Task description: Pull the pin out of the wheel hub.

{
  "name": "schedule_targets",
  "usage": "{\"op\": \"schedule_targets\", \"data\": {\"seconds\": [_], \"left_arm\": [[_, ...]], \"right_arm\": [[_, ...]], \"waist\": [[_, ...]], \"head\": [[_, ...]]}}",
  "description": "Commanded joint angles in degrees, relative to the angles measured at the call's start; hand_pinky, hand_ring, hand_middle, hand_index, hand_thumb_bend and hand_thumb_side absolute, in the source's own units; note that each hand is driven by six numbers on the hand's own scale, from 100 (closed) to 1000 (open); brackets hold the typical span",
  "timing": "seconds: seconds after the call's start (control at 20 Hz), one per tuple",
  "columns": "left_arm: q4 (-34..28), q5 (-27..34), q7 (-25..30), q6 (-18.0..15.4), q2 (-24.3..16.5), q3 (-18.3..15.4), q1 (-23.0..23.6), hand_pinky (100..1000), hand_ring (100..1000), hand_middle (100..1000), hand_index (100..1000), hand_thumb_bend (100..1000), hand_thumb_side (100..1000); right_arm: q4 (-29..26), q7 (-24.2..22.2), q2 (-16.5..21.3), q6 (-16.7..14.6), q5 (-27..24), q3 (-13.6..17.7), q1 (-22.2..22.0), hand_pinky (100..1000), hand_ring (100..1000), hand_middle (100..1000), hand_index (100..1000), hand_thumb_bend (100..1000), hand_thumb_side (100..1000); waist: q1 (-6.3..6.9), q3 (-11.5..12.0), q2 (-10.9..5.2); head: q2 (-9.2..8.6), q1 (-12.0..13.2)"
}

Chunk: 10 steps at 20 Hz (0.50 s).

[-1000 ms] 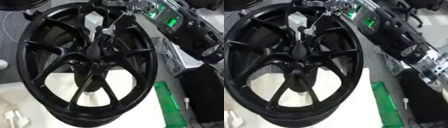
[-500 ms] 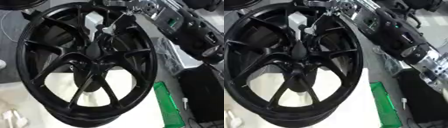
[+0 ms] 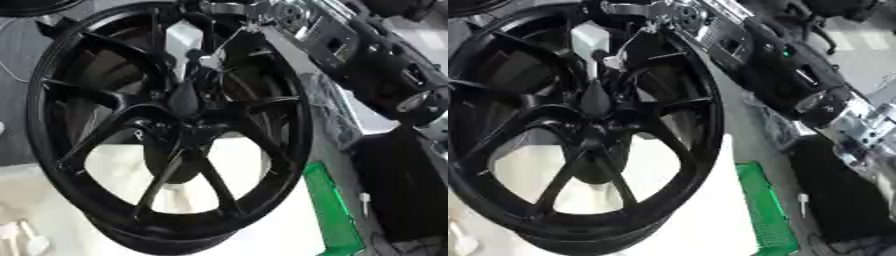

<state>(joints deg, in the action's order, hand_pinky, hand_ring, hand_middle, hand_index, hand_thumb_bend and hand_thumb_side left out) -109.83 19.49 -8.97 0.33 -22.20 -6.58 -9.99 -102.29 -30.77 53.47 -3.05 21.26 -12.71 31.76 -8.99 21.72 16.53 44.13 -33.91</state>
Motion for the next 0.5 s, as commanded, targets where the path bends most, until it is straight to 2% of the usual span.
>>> {"op": "schedule_targets", "data": {"seconds": [0.05, 0.35, 0.5], "left_arm": [[-0.88, -0.42, 0.0, -0.19, -1.29, -0.65, -0.1, 488, 680, 594, 777, 161, 975], [-0.86, -0.63, 0.37, -0.28, -1.36, -0.61, -0.02, 489, 682, 595, 777, 162, 979], [-0.8, -0.72, 0.48, -0.25, -1.36, -0.61, 0.01, 489, 682, 596, 777, 162, 980]], "right_arm": [[-0.17, -0.03, 1.92, 0.05, 0.63, 1.06, 0.5, 964, 994, 885, 956, 129, 376], [-0.36, 0.07, 2.1, 0.15, 0.9, 1.25, 0.33, 962, 990, 860, 938, 111, 372], [-0.56, 0.11, 2.14, 0.26, 0.62, 1.3, 0.32, 953, 983, 819, 911, 100, 357]], "waist": [[0.4, 0.12, -0.57], [0.26, 0.04, -0.28], [0.19, 0.01, -0.25]], "head": [[-0.69, -0.36], [-0.53, -0.4], [-0.52, -0.41]]}}
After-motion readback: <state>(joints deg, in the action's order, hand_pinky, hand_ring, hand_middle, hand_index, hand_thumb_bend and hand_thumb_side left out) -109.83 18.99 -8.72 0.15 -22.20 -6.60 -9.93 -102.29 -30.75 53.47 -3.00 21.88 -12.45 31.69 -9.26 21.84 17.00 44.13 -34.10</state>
